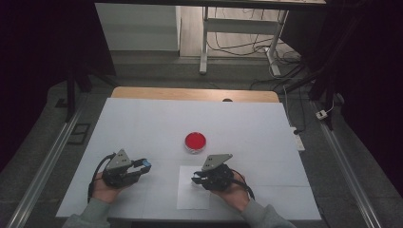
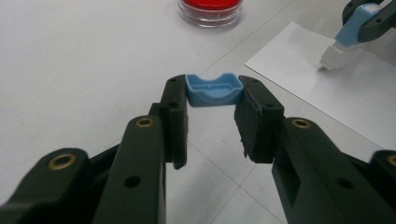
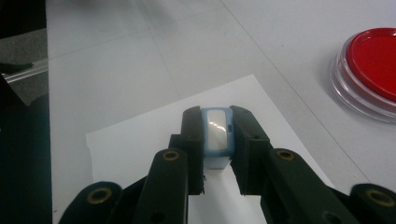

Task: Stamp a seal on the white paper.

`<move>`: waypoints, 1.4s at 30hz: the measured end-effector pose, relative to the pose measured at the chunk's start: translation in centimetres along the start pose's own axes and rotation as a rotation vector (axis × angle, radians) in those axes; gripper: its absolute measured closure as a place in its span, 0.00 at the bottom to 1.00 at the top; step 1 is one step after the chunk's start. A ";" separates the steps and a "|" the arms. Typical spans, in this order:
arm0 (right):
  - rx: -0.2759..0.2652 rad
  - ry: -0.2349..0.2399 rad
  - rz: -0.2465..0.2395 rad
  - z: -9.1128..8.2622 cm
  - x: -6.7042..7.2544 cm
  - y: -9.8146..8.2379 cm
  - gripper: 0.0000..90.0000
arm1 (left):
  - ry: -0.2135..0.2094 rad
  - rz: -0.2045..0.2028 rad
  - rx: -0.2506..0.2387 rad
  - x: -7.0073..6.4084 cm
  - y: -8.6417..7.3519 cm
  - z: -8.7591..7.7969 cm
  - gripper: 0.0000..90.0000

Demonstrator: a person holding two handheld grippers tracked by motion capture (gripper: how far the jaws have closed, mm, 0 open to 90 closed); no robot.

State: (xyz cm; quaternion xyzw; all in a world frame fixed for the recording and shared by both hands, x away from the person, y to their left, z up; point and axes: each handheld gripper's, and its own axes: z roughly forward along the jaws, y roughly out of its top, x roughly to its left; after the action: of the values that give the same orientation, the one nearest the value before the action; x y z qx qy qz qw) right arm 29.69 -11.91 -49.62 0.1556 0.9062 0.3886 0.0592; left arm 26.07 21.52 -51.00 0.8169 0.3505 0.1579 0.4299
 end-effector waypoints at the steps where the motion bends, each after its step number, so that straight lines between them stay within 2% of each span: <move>1: 0.002 0.001 0.000 0.0 0.0 0.0 0.84 | -0.001 0.000 0.000 0.0 0.0 0.0 0.72; 13: 0.047 -0.004 -0.042 0.6 0.4 0.2 0.84 | -0.001 0.001 0.000 0.0 0.0 0.0 0.72; 29: 0.053 0.001 -0.020 0.8 0.3 0.1 0.84 | 0.000 0.000 0.001 0.0 0.0 0.0 0.72; 36: 0.042 -0.026 -0.015 1.1 0.7 -0.2 0.84 | 0.001 0.001 0.000 0.0 0.0 0.0 0.72; 42: 0.043 -0.043 -0.035 1.0 1.0 -0.4 0.84 | 0.001 0.001 0.003 -0.1 0.0 0.0 0.72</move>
State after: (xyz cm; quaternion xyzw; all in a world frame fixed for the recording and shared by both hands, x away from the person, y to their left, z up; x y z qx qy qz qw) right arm 28.87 -11.13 -50.60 0.1493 0.9154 0.3647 0.0819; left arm 26.05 21.44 -50.99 0.8176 0.3506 0.1579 0.4286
